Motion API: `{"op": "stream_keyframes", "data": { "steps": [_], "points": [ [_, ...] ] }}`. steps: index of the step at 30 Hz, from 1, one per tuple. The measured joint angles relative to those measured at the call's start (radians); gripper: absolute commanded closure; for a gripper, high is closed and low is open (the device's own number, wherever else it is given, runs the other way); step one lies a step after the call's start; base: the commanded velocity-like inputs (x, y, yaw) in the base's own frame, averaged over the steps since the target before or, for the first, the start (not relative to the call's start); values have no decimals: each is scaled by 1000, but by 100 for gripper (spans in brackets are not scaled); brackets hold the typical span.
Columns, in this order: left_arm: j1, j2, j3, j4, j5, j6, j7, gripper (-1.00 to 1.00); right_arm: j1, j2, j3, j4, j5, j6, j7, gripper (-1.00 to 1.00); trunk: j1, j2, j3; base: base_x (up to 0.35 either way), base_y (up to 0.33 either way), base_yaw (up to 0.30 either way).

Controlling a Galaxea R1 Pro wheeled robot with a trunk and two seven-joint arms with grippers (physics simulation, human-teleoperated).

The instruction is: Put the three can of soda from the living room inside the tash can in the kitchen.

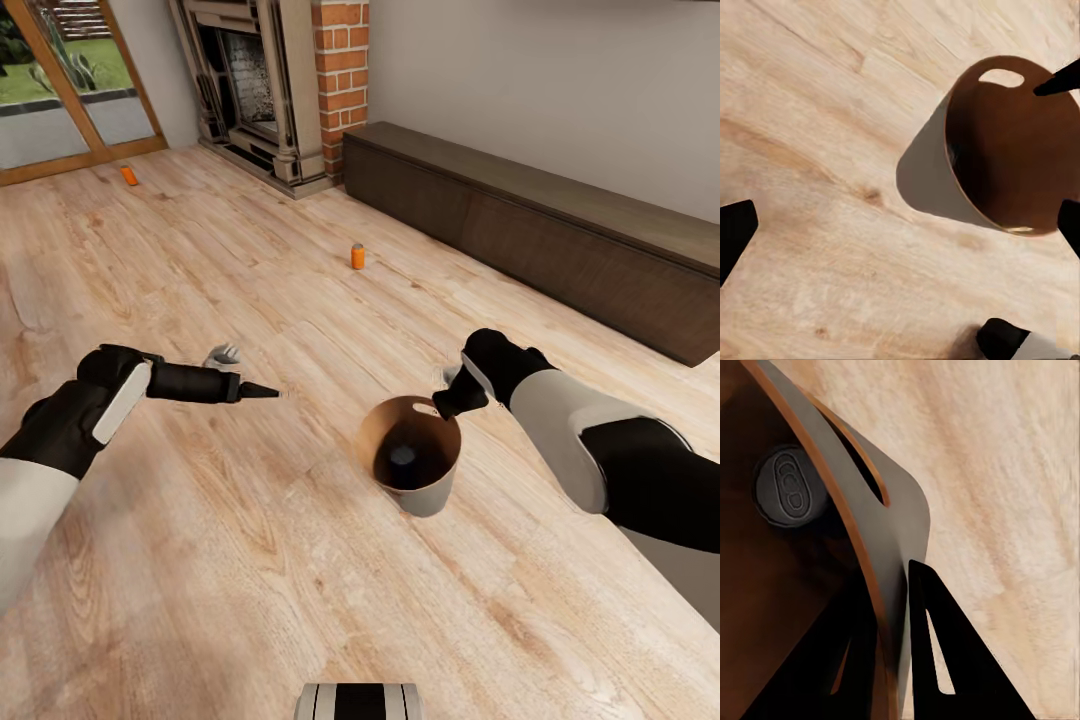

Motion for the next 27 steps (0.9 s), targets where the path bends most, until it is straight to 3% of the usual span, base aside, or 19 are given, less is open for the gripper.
{"op": "stream_keyframes", "data": {
  "steps": [4, 6, 7, 9, 11, 13, 16, 22, 27],
  "points": [
    [45, -3, 28, 103, 0, -117, 141, -100, 0, -91, -4, 4, 6, -1, 28, 100, 0, 0, 0, 0, 0, 0],
    [75, -6, 32, 129, 0, -158, 188, -100, 4, -122, 5, 6, 22, -3, 36, 100, 0, 0, 0, 0, 0, 0],
    [118, -8, 35, 150, -1, -214, 254, -100, 17, -157, -14, 6, 8, -2, 47, 100, 0, 0, 0, 0, 0, 0],
    [149, -9, 37, 160, 4, -245, 294, -100, 30, -183, -6, 5, 13, -2, 50, 100, 0, 0, 0, 0, 0, 0],
    [198, -11, 39, 170, 6, -284, 352, -100, 57, -231, -19, 3, -6, 2, 60, 100, 0, 0, 0, 28, 0, 0],
    [222, -12, 39, 172, 8, -292, 367, -100, 66, -251, -7, 2, 14, -2, 61, 100, 0, 0, 0, 151, 0, 0],
    [240, -15, 39, 174, 9, -297, 376, -100, 72, -261, 7, 1, 35, -6, 61, 100, 0, 0, 0, 231, 0, 0],
    [262, -38, 42, 175, 11, -295, 388, -100, 78, -265, -29, -3, -23, 2, 66, 100, 0, 0, 0, 303, 0, 0],
    [264, -43, 42, 199, 12, -296, 388, -100, 79, -268, -7, -3, 14, -2, 62, 100, 0, 0, 0, 324, 0, 0]
  ]
}}
